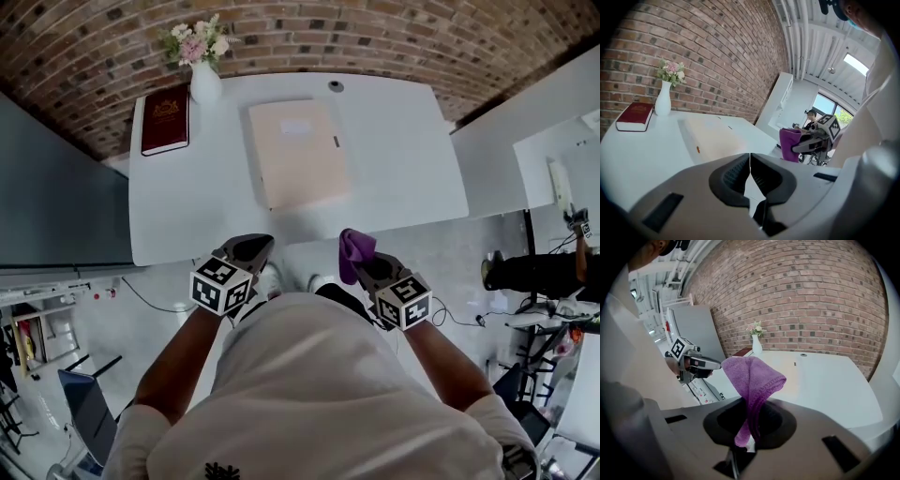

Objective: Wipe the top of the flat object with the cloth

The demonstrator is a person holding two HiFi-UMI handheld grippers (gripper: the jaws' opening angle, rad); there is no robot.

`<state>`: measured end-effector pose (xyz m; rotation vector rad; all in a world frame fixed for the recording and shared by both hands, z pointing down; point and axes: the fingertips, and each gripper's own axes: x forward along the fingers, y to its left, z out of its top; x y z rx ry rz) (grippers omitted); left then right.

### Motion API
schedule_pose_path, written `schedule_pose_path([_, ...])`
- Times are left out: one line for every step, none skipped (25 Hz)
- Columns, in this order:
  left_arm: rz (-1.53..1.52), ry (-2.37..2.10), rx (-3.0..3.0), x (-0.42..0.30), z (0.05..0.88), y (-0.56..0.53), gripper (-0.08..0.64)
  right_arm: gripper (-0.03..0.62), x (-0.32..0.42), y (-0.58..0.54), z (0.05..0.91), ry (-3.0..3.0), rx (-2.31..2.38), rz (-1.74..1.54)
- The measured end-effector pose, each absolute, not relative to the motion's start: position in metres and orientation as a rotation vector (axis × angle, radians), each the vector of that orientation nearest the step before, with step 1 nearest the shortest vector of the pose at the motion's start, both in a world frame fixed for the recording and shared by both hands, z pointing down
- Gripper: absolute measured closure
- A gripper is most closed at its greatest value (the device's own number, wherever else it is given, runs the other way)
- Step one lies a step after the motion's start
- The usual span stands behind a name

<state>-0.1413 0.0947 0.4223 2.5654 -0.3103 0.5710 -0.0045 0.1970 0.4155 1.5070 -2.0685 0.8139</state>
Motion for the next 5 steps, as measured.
schedule_pose_path([0.566,-0.322,2.567,-0.142,0.421,0.096,0.535,0.520,-0.005,0.200,0.413,-2.072,1.510,0.810])
schedule_pose_path([0.564,-0.333,2.569,-0.142,0.420,0.099,0.535,0.518,-0.005,0.203,0.410,-2.078,1.513,0.805])
schedule_pose_path([0.564,-0.344,2.572,-0.143,0.420,0.101,0.535,0.518,-0.005,0.207,0.408,-2.084,1.515,0.797])
schedule_pose_path([0.565,-0.354,2.575,-0.145,0.419,0.103,0.535,0.520,-0.005,0.211,0.405,-2.091,1.516,0.786])
schedule_pose_path([0.565,-0.365,2.578,-0.146,0.418,0.106,0.535,0.519,-0.006,0.214,0.402,-2.099,1.517,0.775])
